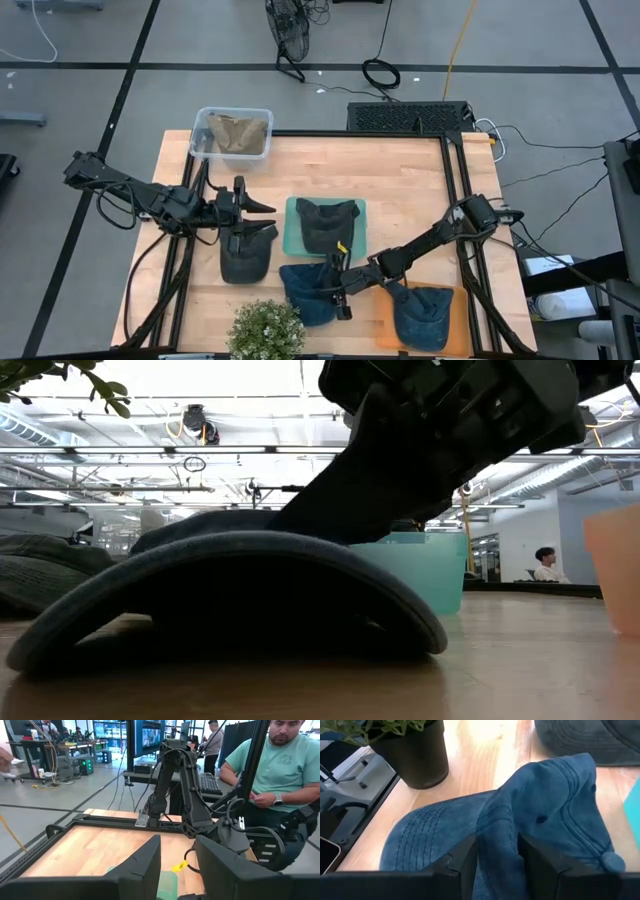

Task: Pick & Place hat
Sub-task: Put the blue cap into the orange bin

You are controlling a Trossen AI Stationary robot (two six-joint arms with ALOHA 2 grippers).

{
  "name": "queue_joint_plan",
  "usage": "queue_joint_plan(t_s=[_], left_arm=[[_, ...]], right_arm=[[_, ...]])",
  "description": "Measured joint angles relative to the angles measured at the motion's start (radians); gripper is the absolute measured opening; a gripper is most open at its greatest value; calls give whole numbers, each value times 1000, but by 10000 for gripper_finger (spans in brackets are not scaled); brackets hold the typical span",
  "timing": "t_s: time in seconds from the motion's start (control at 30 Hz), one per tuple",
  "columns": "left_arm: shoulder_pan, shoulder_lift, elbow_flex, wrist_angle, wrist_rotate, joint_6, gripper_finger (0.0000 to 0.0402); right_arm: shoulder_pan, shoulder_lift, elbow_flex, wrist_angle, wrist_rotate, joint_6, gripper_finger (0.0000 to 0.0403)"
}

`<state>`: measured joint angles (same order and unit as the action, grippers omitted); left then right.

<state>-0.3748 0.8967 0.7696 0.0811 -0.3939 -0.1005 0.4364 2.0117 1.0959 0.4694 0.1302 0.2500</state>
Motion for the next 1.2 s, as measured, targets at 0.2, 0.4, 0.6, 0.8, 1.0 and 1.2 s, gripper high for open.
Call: queue_joint_plan(t_s=[0.2,0.4,0.6,0.8,1.0,1.2], left_arm=[[0,0,0,-1,0,13,131],[0,0,0,-2,0,17,131],[0,0,0,-3,0,17,131],[0,0,0,-3,0,18,131],[0,0,0,-4,0,21,131],[0,0,0,-3,0,27,131]], right_arm=[[-5,9,1,29,-1,-31,121],[-6,6,1,35,-1,-64,66],[1,5,1,31,-2,-91,6],[24,-34,-1,-25,-7,-109,11],[67,-214,-1,-243,-30,-84,5],[154,-431,-1,-434,-28,-10,3]])
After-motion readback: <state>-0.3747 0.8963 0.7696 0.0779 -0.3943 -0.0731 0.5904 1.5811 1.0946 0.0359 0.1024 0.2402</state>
